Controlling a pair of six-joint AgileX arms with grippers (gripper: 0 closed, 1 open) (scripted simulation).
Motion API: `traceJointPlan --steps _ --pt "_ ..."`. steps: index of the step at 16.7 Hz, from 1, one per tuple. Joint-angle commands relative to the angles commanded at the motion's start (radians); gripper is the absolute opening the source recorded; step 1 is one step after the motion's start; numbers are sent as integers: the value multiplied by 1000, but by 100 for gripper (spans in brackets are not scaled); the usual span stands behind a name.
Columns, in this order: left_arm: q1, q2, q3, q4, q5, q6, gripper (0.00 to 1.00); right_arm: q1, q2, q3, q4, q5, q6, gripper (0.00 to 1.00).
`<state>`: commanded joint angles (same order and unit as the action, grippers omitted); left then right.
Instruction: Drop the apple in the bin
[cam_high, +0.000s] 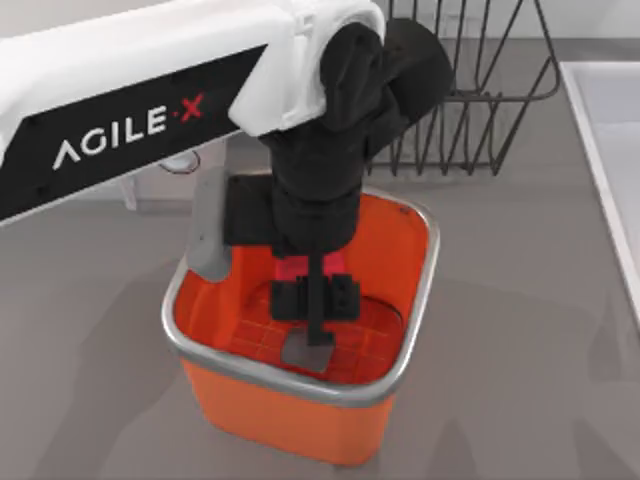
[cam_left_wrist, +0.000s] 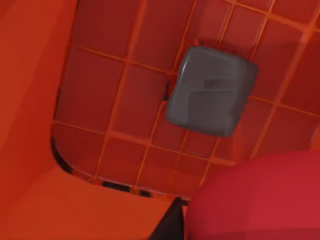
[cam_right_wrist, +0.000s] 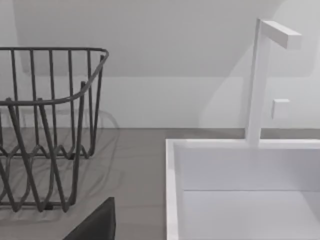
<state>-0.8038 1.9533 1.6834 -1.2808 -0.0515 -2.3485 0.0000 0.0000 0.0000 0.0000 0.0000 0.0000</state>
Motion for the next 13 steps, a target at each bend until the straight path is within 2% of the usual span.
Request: traceJointPlan --steps 6,11,13 --pt "4 3 -121 131 -1 3 0 0 0 0 0 0 0 100" --pt "4 4 -132 143 -2 4 0 0 0 0 0 0 0 100" --pt "4 4 -132 143 -2 4 15 0 0 0 0 0 0 100"
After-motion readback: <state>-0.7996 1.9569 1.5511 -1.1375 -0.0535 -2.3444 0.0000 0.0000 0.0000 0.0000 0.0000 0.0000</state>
